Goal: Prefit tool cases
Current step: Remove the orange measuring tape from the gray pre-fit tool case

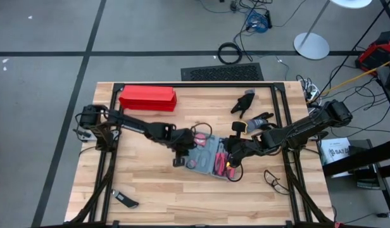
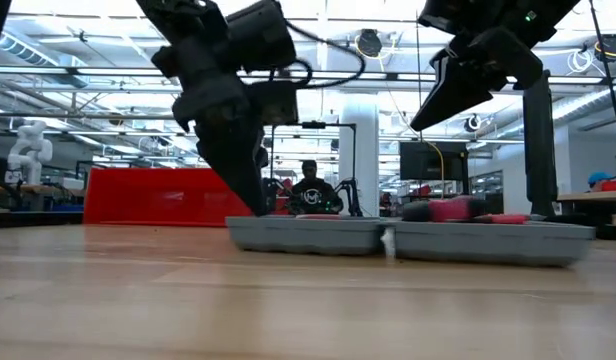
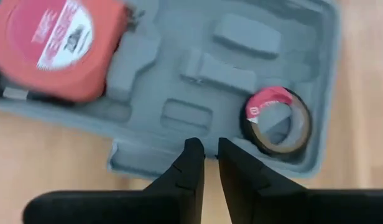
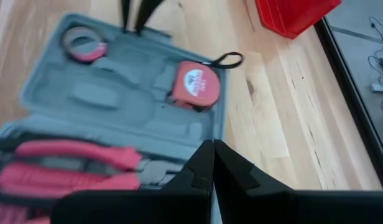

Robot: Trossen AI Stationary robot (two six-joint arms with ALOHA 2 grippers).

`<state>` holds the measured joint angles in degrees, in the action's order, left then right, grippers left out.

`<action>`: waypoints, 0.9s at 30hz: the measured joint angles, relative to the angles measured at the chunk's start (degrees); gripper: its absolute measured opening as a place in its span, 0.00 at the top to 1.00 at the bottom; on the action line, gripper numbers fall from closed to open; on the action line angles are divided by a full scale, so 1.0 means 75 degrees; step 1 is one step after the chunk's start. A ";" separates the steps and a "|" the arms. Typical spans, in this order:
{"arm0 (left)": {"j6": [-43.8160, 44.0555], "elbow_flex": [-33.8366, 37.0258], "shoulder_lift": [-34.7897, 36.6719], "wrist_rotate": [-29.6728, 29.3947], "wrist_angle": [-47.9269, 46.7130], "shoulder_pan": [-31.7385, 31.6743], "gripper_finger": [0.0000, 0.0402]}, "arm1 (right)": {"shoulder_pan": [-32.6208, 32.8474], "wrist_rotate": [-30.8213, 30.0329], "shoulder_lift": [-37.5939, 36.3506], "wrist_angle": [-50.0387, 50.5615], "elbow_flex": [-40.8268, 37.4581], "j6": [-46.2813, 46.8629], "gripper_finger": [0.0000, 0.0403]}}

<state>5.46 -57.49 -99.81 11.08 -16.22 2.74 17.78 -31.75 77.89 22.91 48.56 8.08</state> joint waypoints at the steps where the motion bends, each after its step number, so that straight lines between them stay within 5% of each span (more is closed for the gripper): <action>1: 0.0091 0.0002 0.0000 0.0002 0.0199 0.0098 0.87 | 0.0000 0.0000 0.0000 -0.0014 0.0000 -0.0030 1.00; 8: 0.0437 -0.0062 0.0019 -0.0611 0.0718 0.0418 0.87 | -0.0203 0.0106 0.0000 -0.0235 0.0000 -0.0027 0.99; 15: -0.0379 -0.0193 0.0213 -0.2674 0.0404 0.0264 0.87 | -0.0624 0.0718 0.0000 -0.0221 0.0000 -0.0071 0.86; 27: -0.1351 -0.0196 0.0325 -0.2626 -0.0082 -0.1050 0.81 | -0.1019 0.0866 0.0000 -0.0156 0.0000 -0.0017 0.60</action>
<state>-4.68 -58.96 -97.37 -8.62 -16.83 -5.13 10.14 -25.26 77.89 21.74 48.56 7.96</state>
